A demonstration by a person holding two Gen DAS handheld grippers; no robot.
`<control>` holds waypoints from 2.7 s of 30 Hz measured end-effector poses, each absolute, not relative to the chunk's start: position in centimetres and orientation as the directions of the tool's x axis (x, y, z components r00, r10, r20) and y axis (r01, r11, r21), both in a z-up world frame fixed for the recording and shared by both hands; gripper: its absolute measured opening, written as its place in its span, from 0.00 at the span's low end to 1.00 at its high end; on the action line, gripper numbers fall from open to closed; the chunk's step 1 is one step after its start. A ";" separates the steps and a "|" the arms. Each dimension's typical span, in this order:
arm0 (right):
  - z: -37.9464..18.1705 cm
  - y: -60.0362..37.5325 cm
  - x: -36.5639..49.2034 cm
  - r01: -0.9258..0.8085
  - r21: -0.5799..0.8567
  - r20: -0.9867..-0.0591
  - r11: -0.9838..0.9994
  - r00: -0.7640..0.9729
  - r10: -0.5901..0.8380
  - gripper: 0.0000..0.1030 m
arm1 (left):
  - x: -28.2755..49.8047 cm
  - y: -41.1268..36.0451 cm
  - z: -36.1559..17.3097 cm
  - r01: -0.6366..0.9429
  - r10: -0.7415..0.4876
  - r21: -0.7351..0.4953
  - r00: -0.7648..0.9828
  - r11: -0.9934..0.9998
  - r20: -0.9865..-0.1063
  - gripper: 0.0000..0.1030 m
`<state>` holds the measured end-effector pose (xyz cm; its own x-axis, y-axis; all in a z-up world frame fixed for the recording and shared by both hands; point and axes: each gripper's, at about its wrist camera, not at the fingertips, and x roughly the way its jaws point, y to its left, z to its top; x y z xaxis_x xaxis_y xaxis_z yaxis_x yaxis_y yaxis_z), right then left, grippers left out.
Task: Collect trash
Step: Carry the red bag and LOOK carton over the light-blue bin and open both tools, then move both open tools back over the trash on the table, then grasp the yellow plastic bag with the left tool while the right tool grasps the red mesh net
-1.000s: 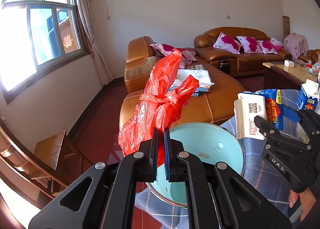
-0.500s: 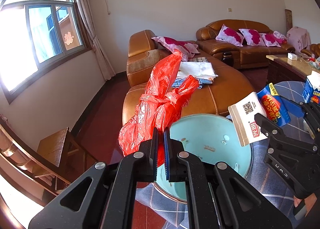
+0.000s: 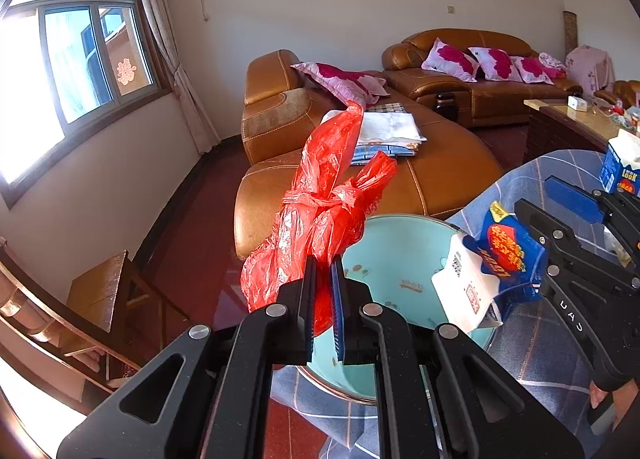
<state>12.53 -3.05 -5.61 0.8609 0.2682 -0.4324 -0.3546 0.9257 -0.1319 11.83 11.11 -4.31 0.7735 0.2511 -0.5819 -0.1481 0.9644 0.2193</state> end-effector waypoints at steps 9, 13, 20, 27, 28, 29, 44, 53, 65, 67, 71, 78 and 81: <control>-5.4 -3.5 12.4 -0.333 -0.123 -0.411 0.935 0.875 0.257 0.56 | 12.1 11.1 -4.8 -0.141 0.242 0.212 0.765 0.967 -0.597 0.51; -5.4 -3.5 12.5 -0.332 -0.122 -0.412 0.935 0.874 0.257 0.57 | 12.1 10.9 -4.9 -0.140 0.243 0.215 0.766 0.967 -0.595 0.53; -5.4 -3.5 12.6 -0.335 -0.128 -0.409 0.933 0.875 0.259 0.57 | 11.9 10.7 -5.0 -0.140 0.246 0.219 0.770 0.966 -0.589 0.53; -5.4 -3.3 12.4 -0.335 -0.129 -0.404 0.933 0.877 0.259 0.58 | 11.6 10.8 -4.9 -0.137 0.242 0.218 0.771 0.966 -0.590 0.53; -5.4 -3.2 12.4 -0.335 -0.129 -0.403 0.934 0.878 0.259 0.59 | 11.6 10.8 -4.9 -0.136 0.242 0.219 0.771 0.966 -0.589 0.54; -5.4 -3.2 12.4 -0.334 -0.129 -0.401 0.934 0.879 0.258 0.59 | 11.5 10.7 -4.9 -0.135 0.240 0.217 0.772 0.967 -0.589 0.55; -2.5 -6.6 7.9 -0.185 -0.139 -0.370 0.973 0.921 0.122 0.71 | 9.2 8.1 -3.1 -0.067 0.162 0.187 0.812 0.980 -0.560 0.69; -1.7 -15.3 0.1 0.040 -0.093 -0.371 0.995 0.926 -0.072 0.71 | 6.1 1.7 -4.0 0.098 0.031 0.192 0.816 0.977 -0.577 0.72; -4.8 -26.6 -8.4 0.337 0.012 -0.453 0.941 0.841 -0.295 0.71 | 0.7 -6.6 -4.9 0.326 -0.167 0.174 0.791 0.929 -0.588 0.74; -5.0 -27.0 -8.6 0.357 0.003 -0.457 0.934 0.832 -0.316 0.71 | -0.2 -7.5 -4.8 0.344 -0.181 0.182 0.793 0.921 -0.582 0.78; -5.2 -28.4 -9.3 0.415 0.031 -0.453 0.909 0.817 -0.358 0.75 | -1.4 -8.6 -4.2 0.367 -0.208 0.191 0.804 0.910 -0.557 0.82; -6.7 -29.9 -10.5 0.458 0.024 -0.478 0.889 0.786 -0.392 0.75 | -2.6 -11.5 -5.6 0.436 -0.252 0.197 0.771 0.878 -0.584 0.82; -7.0 -30.1 -10.4 0.448 0.048 -0.481 0.893 0.794 -0.373 0.75 | -3.1 -12.7 -6.8 0.458 -0.253 0.230 0.769 0.859 -0.587 0.82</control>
